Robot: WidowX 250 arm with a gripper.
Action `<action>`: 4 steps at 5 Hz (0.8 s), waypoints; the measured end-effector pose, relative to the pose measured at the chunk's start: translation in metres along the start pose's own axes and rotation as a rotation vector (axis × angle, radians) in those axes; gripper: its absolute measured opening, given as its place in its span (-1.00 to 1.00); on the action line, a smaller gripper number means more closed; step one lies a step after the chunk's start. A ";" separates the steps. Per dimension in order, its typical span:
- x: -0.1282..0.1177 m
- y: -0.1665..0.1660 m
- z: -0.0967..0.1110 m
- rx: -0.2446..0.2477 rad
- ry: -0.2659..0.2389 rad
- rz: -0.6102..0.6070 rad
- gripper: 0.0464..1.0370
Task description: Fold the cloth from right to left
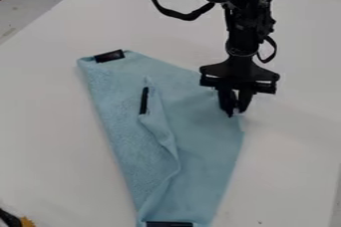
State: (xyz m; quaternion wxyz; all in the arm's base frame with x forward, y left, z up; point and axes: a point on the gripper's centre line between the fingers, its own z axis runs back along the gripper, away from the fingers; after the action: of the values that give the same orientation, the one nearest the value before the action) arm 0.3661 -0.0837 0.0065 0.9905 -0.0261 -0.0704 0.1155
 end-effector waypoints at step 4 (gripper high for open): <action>-0.010 0.040 0.038 0.048 -0.054 0.285 -0.95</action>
State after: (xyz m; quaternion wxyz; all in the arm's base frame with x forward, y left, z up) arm 0.3423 -0.0454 0.0397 0.9621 -0.0089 -0.0899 0.2572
